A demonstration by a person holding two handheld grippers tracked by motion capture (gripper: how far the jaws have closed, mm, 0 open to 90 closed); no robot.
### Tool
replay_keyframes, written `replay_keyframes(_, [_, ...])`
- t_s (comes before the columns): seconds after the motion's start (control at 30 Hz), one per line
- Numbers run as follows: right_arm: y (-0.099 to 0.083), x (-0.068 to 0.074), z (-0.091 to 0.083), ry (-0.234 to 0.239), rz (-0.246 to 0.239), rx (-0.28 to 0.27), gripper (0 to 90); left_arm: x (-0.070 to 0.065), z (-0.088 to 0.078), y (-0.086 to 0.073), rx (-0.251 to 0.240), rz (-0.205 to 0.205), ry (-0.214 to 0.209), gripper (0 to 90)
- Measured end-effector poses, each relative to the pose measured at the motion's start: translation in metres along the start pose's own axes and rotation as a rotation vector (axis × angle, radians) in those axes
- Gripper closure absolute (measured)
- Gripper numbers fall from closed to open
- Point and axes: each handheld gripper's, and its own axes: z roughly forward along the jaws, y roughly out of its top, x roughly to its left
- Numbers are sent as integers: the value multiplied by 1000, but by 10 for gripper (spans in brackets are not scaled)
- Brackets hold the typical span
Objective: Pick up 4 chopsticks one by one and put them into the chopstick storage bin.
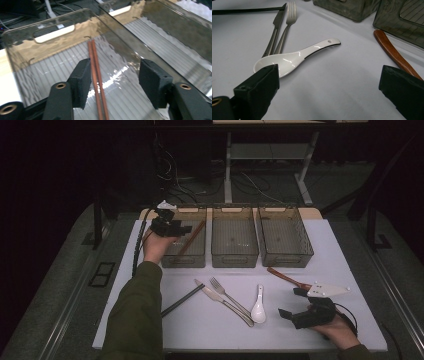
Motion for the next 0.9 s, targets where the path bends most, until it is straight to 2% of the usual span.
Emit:
replay_keyframes(0.33, [0, 0, -1, -5, 1, -4, 30, -17, -10, -4, -8, 38, -41, 319])
replay_keyframes(0.73, [0, 0, 0, -7, 0, -3, 29, -28, -24, -21, 4, 32, -87, 192])
replay_keyframes(0.8, [0, 0, 0, -7, -1, -2, 29, -31, -26, -24, 16, 49, -91, 178])
replay_keyframes(0.9, [0, 0, 0, -6, 0, 0, 29, -35, -31, -28, 12, 52, -94, 157])
